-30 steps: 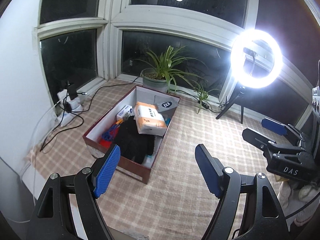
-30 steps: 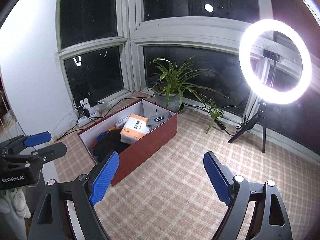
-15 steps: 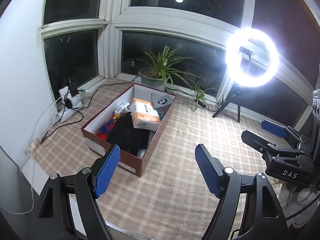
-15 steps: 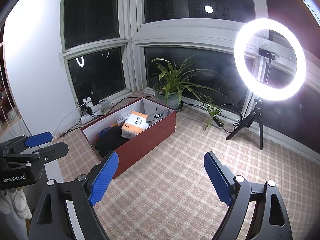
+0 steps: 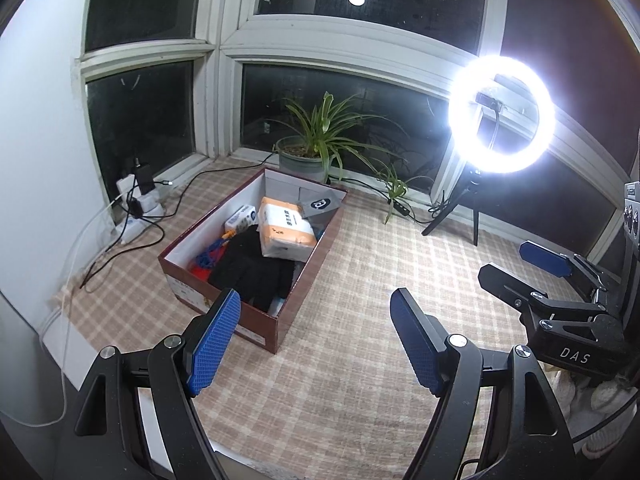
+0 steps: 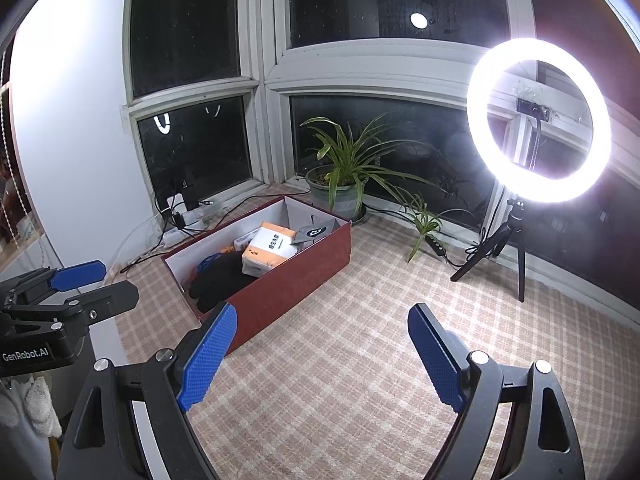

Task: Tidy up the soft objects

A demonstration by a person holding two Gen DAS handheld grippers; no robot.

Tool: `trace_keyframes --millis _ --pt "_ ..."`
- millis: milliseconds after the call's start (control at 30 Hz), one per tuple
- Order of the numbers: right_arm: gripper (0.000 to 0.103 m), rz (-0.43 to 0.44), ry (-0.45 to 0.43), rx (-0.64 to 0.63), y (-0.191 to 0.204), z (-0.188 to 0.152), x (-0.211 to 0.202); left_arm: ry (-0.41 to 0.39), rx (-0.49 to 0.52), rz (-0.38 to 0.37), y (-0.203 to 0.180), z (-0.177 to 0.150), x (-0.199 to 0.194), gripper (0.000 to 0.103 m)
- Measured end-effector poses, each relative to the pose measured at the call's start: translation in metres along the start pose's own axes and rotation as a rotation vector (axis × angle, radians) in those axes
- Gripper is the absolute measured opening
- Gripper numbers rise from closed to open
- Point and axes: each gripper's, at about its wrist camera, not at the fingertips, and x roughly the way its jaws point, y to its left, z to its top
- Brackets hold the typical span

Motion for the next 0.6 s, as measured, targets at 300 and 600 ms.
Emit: trace_keyframes --millis 300,600 --pt "0.085 0.002 0.003 0.004 -0.0017 -0.0004 0.0005 0.0 0.006 -0.003 -0.001 0.0028 -0.0004 0.078" --pt "0.085 -0.002 0.002 0.002 -0.0023 -0.0015 0.0016 0.0 0.006 -0.004 0.0 0.0041 0.0011 0.078"
